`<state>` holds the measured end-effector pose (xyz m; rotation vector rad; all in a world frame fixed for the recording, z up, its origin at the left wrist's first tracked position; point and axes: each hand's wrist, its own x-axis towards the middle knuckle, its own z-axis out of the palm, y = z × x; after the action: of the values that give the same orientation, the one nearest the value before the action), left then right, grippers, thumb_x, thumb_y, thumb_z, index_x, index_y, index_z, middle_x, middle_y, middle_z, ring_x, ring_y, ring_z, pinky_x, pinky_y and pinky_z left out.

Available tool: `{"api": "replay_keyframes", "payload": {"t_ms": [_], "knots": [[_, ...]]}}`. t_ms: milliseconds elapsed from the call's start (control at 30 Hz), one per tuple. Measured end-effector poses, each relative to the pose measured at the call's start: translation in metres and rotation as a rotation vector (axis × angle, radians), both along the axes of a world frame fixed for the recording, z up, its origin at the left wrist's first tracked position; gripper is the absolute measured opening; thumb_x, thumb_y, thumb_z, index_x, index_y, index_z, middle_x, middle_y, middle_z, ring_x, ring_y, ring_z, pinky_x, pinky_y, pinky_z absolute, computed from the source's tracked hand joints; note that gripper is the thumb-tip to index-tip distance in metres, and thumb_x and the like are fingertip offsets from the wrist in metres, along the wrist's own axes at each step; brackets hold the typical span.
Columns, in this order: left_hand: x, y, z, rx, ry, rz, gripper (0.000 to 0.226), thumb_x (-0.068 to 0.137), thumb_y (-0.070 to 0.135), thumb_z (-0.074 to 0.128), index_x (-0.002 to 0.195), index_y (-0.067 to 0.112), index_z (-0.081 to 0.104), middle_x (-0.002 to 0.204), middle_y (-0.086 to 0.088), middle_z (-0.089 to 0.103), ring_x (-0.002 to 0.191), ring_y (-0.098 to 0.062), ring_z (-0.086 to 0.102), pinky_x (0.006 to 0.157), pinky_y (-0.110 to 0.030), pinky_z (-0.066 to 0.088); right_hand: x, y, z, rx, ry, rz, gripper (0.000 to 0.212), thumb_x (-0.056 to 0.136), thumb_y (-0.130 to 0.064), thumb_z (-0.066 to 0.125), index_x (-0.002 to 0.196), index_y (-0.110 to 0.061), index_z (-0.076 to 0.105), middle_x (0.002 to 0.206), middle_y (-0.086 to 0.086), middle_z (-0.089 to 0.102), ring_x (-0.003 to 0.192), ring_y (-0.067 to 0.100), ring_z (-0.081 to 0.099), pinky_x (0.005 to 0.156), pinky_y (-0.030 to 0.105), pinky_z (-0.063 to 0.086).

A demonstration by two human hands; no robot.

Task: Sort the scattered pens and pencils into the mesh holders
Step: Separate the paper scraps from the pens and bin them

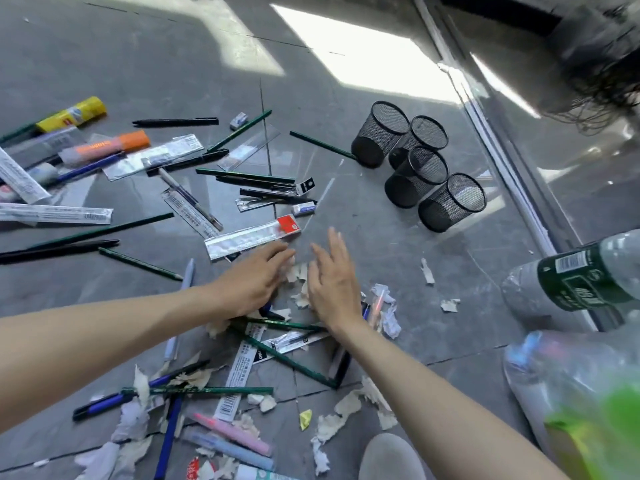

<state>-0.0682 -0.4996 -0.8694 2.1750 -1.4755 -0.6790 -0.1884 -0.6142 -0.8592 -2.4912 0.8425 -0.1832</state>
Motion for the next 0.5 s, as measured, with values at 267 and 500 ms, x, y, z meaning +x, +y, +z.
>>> {"api": "replay_keyframes", "payload": {"t_ms": [267, 500], "knots": [[-0.019, -0.037, -0.012, 0.090, 0.003, -0.172, 0.071, 0.097, 0.039, 0.042, 0.150, 0.022, -0.002, 0.158, 0.002, -0.007, 0.145, -0.011, -0.005, 0.116, -0.027, 0.001, -0.085, -0.122, -0.008, 0.193, 0.258, -0.923, 0.060, 0.100, -0.049, 0.021, 0.152, -0.026, 0.002, 0.156, 0.017, -0.019, 0.145, 0.033, -0.012, 0.115, 0.047, -0.003], [-0.032, -0.062, -0.015, 0.081, 0.022, -0.195, 0.067, 0.099, 0.036, 0.038, 0.151, 0.017, 0.000, 0.158, -0.002, -0.006, 0.145, -0.013, -0.007, 0.114, -0.027, -0.005, -0.035, -0.079, -0.014, 0.297, 0.200, -0.236, 0.055, 0.103, -0.039, 0.014, 0.152, -0.019, 0.002, 0.159, 0.003, -0.010, 0.146, 0.013, -0.013, 0.116, 0.033, -0.011]]}}
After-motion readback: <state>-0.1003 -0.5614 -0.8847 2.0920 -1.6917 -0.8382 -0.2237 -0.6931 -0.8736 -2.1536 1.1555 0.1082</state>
